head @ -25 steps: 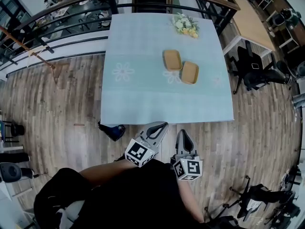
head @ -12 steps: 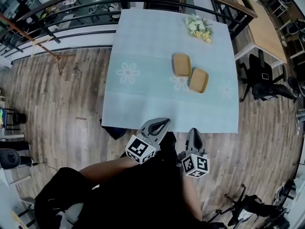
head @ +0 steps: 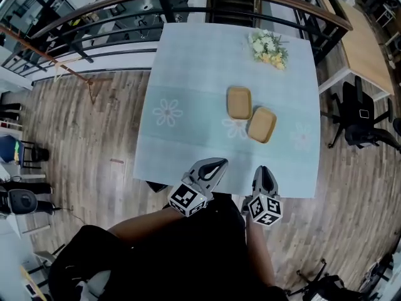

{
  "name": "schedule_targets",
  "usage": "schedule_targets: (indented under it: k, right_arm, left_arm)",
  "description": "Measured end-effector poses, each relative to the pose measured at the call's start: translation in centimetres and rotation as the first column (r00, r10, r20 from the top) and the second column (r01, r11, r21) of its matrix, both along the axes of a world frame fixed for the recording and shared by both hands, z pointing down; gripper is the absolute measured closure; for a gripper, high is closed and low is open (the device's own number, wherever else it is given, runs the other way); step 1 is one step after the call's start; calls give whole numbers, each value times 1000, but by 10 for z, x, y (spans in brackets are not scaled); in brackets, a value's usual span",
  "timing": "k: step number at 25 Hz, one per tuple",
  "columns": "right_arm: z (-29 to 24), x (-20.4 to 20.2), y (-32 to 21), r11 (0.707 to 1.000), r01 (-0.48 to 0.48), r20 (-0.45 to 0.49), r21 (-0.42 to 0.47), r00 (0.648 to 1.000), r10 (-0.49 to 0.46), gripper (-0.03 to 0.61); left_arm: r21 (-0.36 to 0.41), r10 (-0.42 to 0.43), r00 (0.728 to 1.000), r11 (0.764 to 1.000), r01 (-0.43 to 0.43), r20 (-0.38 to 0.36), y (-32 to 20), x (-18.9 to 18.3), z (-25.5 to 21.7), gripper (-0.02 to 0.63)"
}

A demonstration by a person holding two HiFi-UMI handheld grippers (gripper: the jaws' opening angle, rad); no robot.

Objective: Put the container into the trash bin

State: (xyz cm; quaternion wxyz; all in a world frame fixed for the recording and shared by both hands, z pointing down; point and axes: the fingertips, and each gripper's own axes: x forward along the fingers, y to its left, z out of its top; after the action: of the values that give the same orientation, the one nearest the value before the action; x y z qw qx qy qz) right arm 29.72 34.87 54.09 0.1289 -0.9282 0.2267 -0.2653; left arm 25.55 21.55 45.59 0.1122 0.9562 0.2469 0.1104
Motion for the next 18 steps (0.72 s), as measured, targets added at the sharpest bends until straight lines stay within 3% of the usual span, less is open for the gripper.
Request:
schedule_targets:
  k: [7, 12, 18]
  right_arm:
    - [53, 63, 16, 997, 49, 96, -58, 994, -44, 521]
    - [95, 109, 25, 991, 73, 160, -110, 986, -54, 497]
    - [155, 156, 29, 992, 67, 277, -111, 960, -33, 488]
  left_arm:
    - [46, -12, 999, 999, 10, 44, 29, 52, 18, 598]
    - [75, -55, 996, 996, 50, 70, 27, 71, 27, 598]
    - [116, -124, 984, 987, 110, 125, 16, 82, 45, 598]
